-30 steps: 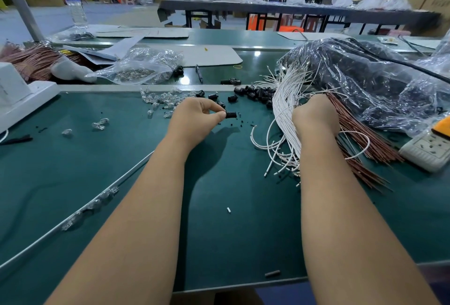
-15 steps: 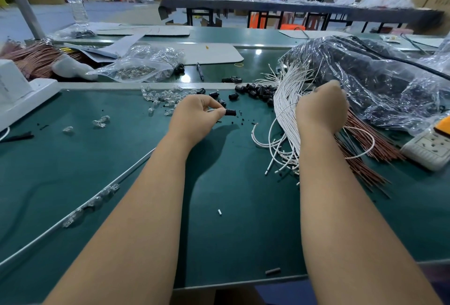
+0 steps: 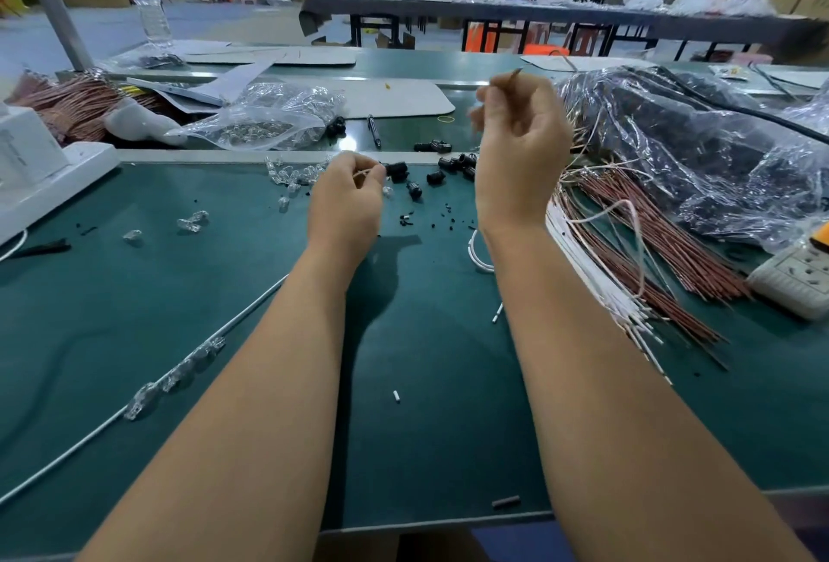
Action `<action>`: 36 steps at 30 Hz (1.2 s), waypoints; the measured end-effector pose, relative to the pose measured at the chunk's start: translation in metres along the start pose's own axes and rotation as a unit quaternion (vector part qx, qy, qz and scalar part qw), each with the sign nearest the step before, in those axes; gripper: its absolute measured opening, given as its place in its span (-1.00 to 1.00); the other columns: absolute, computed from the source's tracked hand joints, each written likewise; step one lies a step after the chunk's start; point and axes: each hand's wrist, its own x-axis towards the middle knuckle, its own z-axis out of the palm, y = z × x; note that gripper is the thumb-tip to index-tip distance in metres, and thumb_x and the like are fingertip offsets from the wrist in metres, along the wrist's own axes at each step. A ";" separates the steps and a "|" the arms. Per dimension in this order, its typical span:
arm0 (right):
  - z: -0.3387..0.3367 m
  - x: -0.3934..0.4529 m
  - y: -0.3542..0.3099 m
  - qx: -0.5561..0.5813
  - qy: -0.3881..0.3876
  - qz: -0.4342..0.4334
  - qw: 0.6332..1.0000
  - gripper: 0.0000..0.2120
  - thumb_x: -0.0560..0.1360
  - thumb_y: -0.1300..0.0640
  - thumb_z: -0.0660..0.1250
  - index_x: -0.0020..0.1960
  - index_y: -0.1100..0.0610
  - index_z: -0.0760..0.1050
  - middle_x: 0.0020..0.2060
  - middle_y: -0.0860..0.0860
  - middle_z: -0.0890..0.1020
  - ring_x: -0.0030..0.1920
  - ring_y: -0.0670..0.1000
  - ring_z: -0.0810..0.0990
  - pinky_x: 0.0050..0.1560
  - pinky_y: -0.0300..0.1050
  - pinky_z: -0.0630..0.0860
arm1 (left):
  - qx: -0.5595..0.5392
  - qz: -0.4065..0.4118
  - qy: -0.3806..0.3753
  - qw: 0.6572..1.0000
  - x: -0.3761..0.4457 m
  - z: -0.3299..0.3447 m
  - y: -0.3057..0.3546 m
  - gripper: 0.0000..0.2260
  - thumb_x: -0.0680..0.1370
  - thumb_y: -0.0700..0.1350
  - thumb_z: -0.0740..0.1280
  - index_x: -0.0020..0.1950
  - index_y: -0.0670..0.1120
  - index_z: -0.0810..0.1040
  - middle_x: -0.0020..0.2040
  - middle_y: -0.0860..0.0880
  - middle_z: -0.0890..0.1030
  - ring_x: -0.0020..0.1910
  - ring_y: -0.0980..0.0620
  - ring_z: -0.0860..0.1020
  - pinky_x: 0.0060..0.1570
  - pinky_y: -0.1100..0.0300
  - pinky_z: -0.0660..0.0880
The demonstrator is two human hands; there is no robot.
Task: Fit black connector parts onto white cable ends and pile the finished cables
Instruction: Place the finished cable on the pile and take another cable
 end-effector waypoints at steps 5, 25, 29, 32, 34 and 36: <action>0.001 -0.005 0.005 0.243 -0.073 0.273 0.928 -0.86 0.59 0.30 0.25 -0.08 0.12 0.52 -0.17 0.12 0.61 -0.18 0.06 0.59 -0.04 -0.08 0.58 | -0.081 0.002 0.054 0.995 0.005 -0.002 -0.001 -0.94 0.63 -0.17 0.23 0.00 -0.14 0.46 -0.21 -0.03 0.47 -0.33 0.09 0.37 -0.31 0.22 0.34; -0.015 -0.001 0.020 0.365 -0.059 0.439 0.818 -0.77 0.62 0.08 0.21 -0.07 0.16 0.58 -0.23 0.05 0.56 -0.33 -0.03 0.55 -0.33 -0.20 0.58 | -0.156 -0.018 -0.034 0.987 0.002 0.002 0.004 -0.87 0.65 -0.19 0.16 -0.07 -0.02 0.37 -0.35 -0.02 0.41 -0.41 0.06 0.29 -0.40 0.19 0.25; 0.005 -0.016 0.021 0.092 -0.222 0.403 0.883 -0.86 0.59 0.13 0.27 -0.01 0.18 0.56 -0.26 0.02 0.52 -0.42 -0.08 0.47 -0.44 -0.25 0.48 | -0.126 -0.012 -0.025 0.992 0.002 0.004 0.005 -0.94 0.64 -0.17 0.18 -0.03 -0.06 0.38 -0.36 0.01 0.44 -0.44 0.10 0.33 -0.47 0.27 0.28; 0.013 -0.027 0.021 0.036 -0.279 0.369 0.886 -0.92 0.57 0.24 0.30 -0.11 0.15 0.52 -0.33 0.02 0.55 -0.49 -0.10 0.45 -0.45 -0.28 0.48 | -0.112 -0.009 -0.020 0.993 0.002 0.005 0.004 -0.95 0.63 -0.18 0.20 -0.03 -0.08 0.39 -0.37 0.00 0.46 -0.47 0.11 0.33 -0.48 0.29 0.29; 0.012 -0.027 0.023 0.038 -0.260 0.356 0.897 -0.88 0.56 0.27 0.29 -0.14 0.14 0.51 -0.34 0.03 0.54 -0.48 -0.08 0.45 -0.44 -0.28 0.49 | -0.102 -0.006 -0.018 0.995 0.001 0.005 0.004 -0.95 0.63 -0.17 0.21 -0.03 -0.08 0.40 -0.36 0.00 0.47 -0.45 0.13 0.36 -0.44 0.32 0.32; 0.010 -0.024 0.025 0.059 -0.226 0.363 0.902 -0.87 0.56 0.28 0.29 -0.15 0.14 0.51 -0.32 0.05 0.55 -0.43 -0.05 0.48 -0.40 -0.25 0.52 | -0.097 -0.005 -0.019 0.995 0.001 0.004 0.003 -0.96 0.63 -0.17 0.21 -0.02 -0.08 0.41 -0.34 -0.01 0.48 -0.41 0.13 0.38 -0.37 0.30 0.34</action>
